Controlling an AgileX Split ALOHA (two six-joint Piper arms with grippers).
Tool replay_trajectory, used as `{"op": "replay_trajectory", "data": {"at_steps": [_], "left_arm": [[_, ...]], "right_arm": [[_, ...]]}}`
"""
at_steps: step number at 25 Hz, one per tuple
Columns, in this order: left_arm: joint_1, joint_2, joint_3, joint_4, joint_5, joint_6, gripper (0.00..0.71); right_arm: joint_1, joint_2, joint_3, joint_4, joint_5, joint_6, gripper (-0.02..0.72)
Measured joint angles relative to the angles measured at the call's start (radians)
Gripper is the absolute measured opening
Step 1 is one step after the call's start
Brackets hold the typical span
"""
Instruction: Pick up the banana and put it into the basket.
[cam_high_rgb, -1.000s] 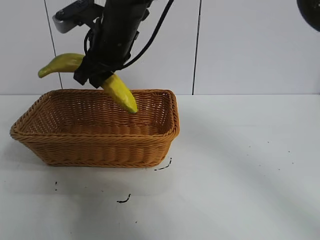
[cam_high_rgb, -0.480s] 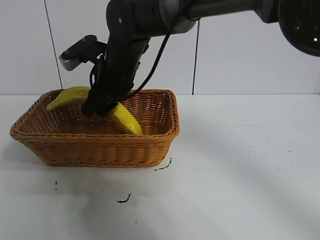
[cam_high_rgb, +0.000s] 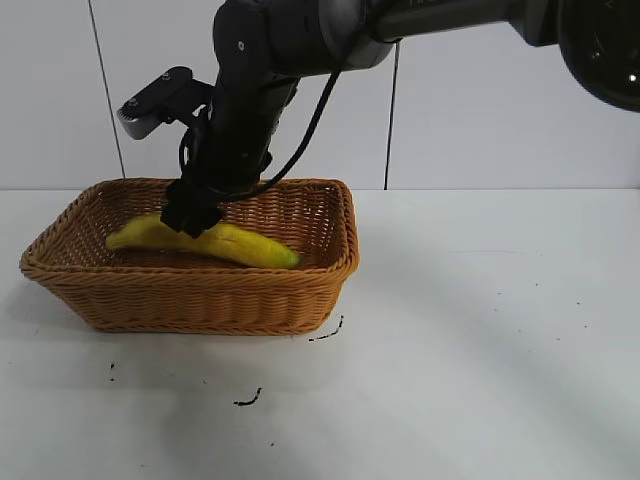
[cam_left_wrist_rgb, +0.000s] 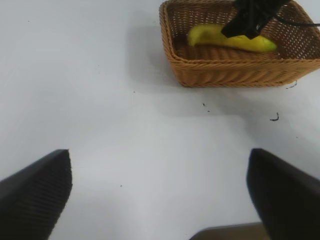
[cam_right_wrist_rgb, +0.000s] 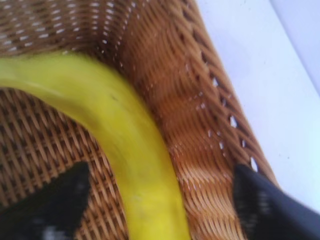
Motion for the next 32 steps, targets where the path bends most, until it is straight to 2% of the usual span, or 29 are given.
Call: {"op": "replay_trajectory", "data": {"at_steps": [1, 4, 6, 8, 11, 16, 22, 26, 32], "left_arm": [[0.000, 0.000, 0.000, 0.000, 0.000, 0.000, 0.690], [0.000, 0.000, 0.000, 0.000, 0.000, 0.000, 0.690], [0.000, 0.000, 0.000, 0.000, 0.000, 0.000, 0.690], [0.000, 0.000, 0.000, 0.000, 0.000, 0.000, 0.690], [0.000, 0.000, 0.000, 0.000, 0.000, 0.000, 0.690], [0.000, 0.000, 0.000, -0.001, 0.000, 0.000, 0.690], [0.000, 0.000, 0.000, -0.001, 0.000, 0.000, 0.690], [0.000, 0.000, 0.000, -0.001, 0.000, 0.000, 0.690], [0.000, 0.000, 0.000, -0.001, 0.000, 0.000, 0.690]], "right_arm": [[0.000, -0.014, -0.010, 0.000, 0.035, 0.060, 0.692], [-0.009, -0.039, -0.064, 0.010, 0.165, 0.179, 0.692], [-0.033, -0.041, -0.117, 0.041, 0.260, 0.221, 0.692], [-0.069, -0.041, -0.158, 0.076, 0.322, 0.245, 0.692], [-0.148, -0.042, -0.190, 0.108, 0.362, 0.271, 0.692], [-0.323, -0.042, -0.194, 0.108, 0.448, 0.300, 0.692], [-0.494, -0.042, -0.194, 0.108, 0.486, 0.303, 0.692], [-0.572, -0.042, -0.194, 0.108, 0.531, 0.293, 0.692], [-0.630, -0.043, -0.194, 0.108, 0.543, 0.287, 0.687]]}}
